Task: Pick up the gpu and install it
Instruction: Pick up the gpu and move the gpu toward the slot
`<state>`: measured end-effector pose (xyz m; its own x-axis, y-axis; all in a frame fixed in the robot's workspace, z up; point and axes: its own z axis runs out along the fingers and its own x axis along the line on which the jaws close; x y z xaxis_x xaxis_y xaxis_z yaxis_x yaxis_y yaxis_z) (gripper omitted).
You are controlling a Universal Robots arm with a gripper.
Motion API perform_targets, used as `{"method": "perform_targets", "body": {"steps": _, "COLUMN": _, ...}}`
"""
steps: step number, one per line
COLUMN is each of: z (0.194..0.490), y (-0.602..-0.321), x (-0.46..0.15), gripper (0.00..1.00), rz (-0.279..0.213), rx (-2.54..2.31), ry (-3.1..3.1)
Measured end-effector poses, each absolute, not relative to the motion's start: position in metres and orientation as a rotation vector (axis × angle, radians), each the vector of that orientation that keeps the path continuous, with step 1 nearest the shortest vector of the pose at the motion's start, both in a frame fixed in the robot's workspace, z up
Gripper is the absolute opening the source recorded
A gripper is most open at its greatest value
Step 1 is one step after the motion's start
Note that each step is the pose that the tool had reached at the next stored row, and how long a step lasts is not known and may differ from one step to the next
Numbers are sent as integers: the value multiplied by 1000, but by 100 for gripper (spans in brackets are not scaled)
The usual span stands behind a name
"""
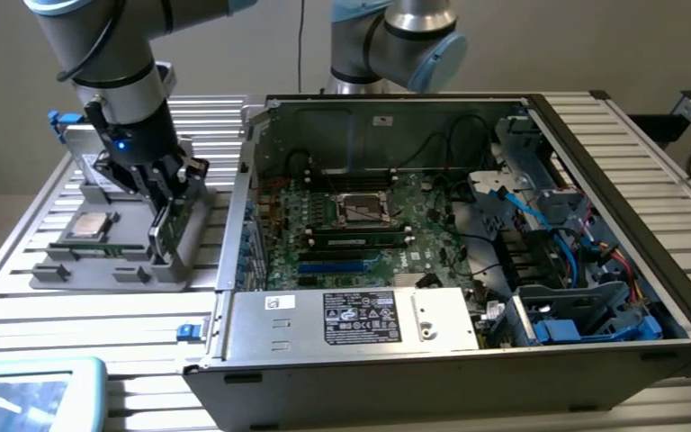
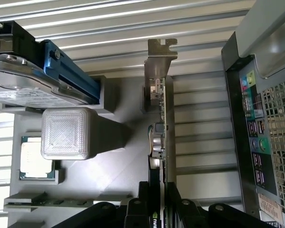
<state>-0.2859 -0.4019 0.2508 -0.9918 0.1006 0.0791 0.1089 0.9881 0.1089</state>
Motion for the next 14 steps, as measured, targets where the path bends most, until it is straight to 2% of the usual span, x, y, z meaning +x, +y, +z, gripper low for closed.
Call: {"method": "perform_targets", "body": {"steps": 14, "z": 251, "y": -405, "x": -287, "gripper": 27, "rz": -194, "rx": -102, "ry": -3057}}
